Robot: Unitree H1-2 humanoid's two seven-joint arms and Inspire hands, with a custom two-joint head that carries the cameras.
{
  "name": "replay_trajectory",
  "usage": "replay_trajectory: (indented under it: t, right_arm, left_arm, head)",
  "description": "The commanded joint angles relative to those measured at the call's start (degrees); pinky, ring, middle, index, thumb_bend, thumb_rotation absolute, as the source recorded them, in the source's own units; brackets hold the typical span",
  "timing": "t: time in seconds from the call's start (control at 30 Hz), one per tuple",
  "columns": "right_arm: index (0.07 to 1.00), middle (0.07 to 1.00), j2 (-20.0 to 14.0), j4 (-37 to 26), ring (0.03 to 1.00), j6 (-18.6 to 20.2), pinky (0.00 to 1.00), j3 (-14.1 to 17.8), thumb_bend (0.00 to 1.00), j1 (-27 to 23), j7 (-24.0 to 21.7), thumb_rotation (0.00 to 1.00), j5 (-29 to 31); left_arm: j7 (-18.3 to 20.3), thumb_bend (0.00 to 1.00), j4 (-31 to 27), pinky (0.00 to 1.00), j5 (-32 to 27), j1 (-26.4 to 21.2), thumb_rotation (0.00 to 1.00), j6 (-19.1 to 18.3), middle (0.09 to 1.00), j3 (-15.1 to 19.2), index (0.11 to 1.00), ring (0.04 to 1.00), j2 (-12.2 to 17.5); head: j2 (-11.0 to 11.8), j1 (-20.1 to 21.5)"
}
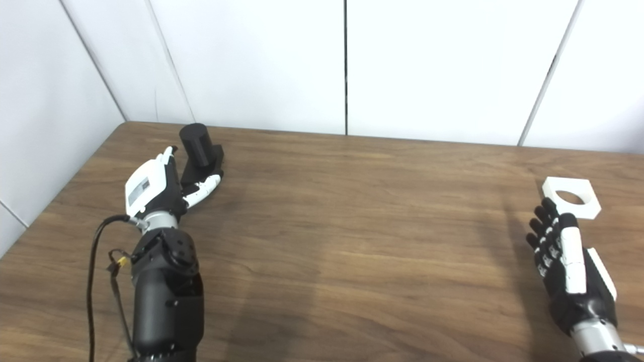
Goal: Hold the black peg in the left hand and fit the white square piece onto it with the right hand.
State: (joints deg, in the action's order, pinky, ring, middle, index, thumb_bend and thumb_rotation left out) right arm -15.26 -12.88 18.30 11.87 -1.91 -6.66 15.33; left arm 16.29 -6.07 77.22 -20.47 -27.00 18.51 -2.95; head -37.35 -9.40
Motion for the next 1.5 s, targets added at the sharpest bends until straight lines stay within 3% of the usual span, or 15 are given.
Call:
replay_trajectory:
  t: [0.0,0.2,0.5,0.73,1.13,1.3,1.47]
  right_arm:
    - [1.000,1.000,-0.60,-0.76,1.000,-1.93,1.00,0.45,0.56,-1.82,-0.90,1.00,1.04]
    - [1.000,1.000,-1.41,-0.81,1.000,-2.30,1.00,0.24,0.56,-1.96,-1.11,0.98,0.43]
    - [1.000,0.994,-1.60,-1.44,1.000,-2.07,1.00,1.27,0.58,-2.08,-1.44,0.90,1.50]
    - [1.000,0.988,-1.72,-1.69,1.000,-2.23,1.00,1.21,0.64,-2.01,-1.28,0.84,1.01]
    - [1.000,0.987,-2.08,-1.27,1.000,-2.78,1.00,1.23,0.60,-1.68,-2.13,0.83,1.30]
    - [1.000,0.976,-2.01,-1.61,1.000,-2.51,1.00,1.18,0.59,-1.67,-2.03,0.83,1.12]
    - [1.000,0.970,-1.64,-2.12,1.000,-1.64,1.00,1.08,0.62,-1.66,-1.43,0.82,0.93]
  left_arm:
    - [-0.55,0.74,1.37,0.96,2.90,-4.66,0.64,0.10,0.966,0.08,0.959,0.964,1.82]
    - [-1.02,0.75,7.54,0.92,7.46,-7.36,0.67,0.09,0.941,1.52,0.917,0.939,2.46]
    - [-2.31,0.76,13.91,0.90,9.19,-9.54,0.69,0.09,0.944,3.57,0.919,0.940,3.90]
    - [-2.89,0.77,15.35,0.89,9.00,-11.03,0.71,0.09,0.925,4.58,0.900,0.924,4.13]
    - [-3.31,0.77,18.44,0.86,9.67,-12.57,0.73,0.09,0.906,5.89,0.869,0.896,5.10]
    - [-2.69,0.79,20.41,0.86,10.82,-14.09,0.75,0.08,0.891,6.14,0.859,0.886,4.24]
    - [-3.13,0.78,24.13,0.89,11.90,-16.10,0.75,0.08,0.933,7.46,0.913,0.922,3.72]
  head:
    - [-0.11,0.04]
    - [-0.17,0.27]
    - [0.01,0.55]
    - [-0.14,0.03]
    - [-0.31,0.41]
    - [-0.37,0.36]
    - [-0.28,0.53]
